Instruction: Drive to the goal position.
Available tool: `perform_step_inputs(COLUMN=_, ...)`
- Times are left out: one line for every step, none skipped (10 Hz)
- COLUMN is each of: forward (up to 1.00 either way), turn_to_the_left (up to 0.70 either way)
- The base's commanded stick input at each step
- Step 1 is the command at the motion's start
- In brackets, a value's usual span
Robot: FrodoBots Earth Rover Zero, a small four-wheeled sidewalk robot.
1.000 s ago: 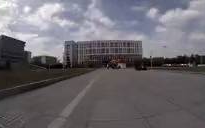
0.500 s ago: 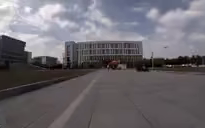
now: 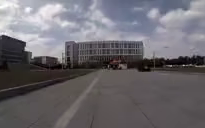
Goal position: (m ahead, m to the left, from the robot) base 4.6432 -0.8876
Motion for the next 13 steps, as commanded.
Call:
perform_step_inputs(forward=1.00, turn_to_the_left=0.02)
perform_step_inputs(forward=1.00, turn_to_the_left=0.02)
perform_step_inputs(forward=1.00, turn_to_the_left=0.02)
perform_step_inputs(forward=1.00, turn_to_the_left=0.01)
perform_step_inputs(forward=1.00, turn_to_the_left=0.00)
perform_step_inputs(forward=1.00, turn_to_the_left=0.00)
perform_step_inputs(forward=1.00, turn_to_the_left=-0.02)
perform_step_inputs(forward=1.00, turn_to_the_left=-0.38)
perform_step_inputs(forward=1.00, turn_to_the_left=-0.36)
perform_step_inputs(forward=1.00, turn_to_the_left=0.02)
perform_step_inputs(forward=1.00, turn_to_the_left=0.02)
perform_step_inputs(forward=1.00, turn_to_the_left=0.02)
perform_step_inputs(forward=1.00, turn_to_the_left=0.02)
